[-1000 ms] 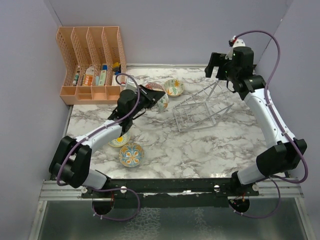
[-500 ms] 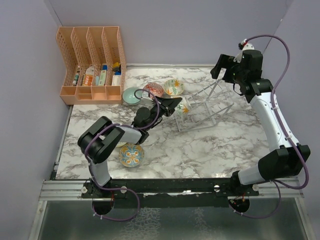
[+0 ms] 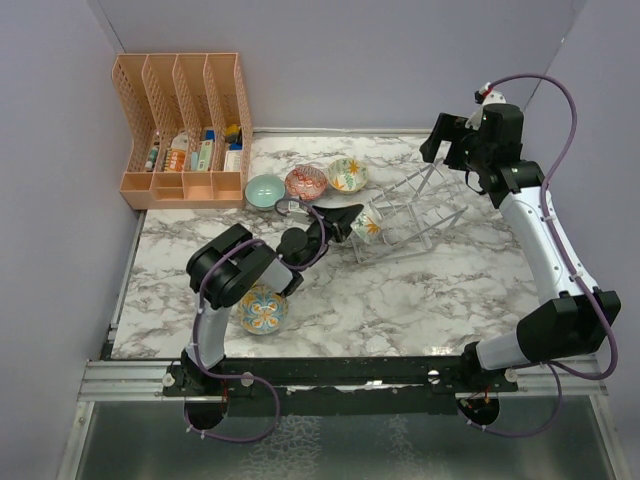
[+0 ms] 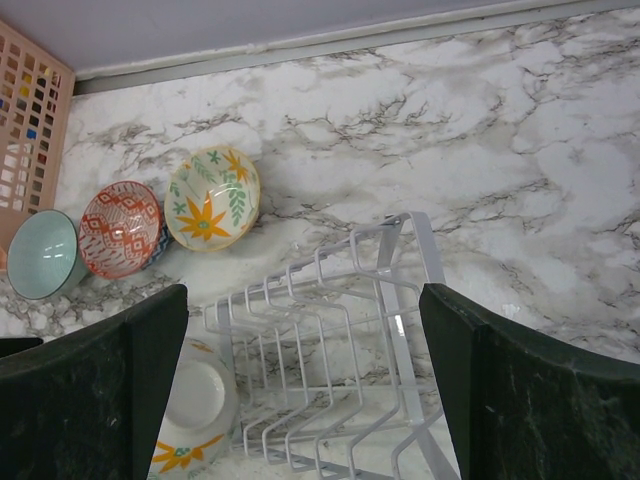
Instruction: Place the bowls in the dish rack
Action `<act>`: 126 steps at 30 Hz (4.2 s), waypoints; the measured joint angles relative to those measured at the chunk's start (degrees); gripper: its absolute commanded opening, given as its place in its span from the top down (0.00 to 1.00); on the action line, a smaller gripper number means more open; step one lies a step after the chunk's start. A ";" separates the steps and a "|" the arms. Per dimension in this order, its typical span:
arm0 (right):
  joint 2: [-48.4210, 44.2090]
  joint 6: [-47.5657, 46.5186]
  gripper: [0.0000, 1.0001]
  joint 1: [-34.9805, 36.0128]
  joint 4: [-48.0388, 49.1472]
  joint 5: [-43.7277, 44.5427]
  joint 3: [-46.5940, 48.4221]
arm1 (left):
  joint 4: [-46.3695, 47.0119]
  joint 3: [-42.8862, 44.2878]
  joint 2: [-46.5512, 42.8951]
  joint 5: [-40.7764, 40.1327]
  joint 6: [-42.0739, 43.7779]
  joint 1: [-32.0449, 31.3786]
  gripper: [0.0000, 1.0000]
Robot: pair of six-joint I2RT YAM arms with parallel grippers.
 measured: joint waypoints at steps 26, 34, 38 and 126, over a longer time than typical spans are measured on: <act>1.36 -0.04 0.01 0.00 0.02 -1.51 0.00 | 2.45 4.76 10.10 -1.90 -7.69 0.13 0.86; 1.42 -0.04 0.01 0.00 0.04 -1.73 0.00 | 2.54 5.40 10.67 -1.18 -8.74 0.20 1.00; 1.62 -0.04 0.01 0.00 0.20 -1.73 0.00 | 2.36 6.54 10.88 0.66 -7.91 0.42 1.00; 6.05 -1.09 0.01 -0.50 0.42 -3.45 1.77 | 2.71 18.91 20.09 26.34 -5.35 6.23 0.01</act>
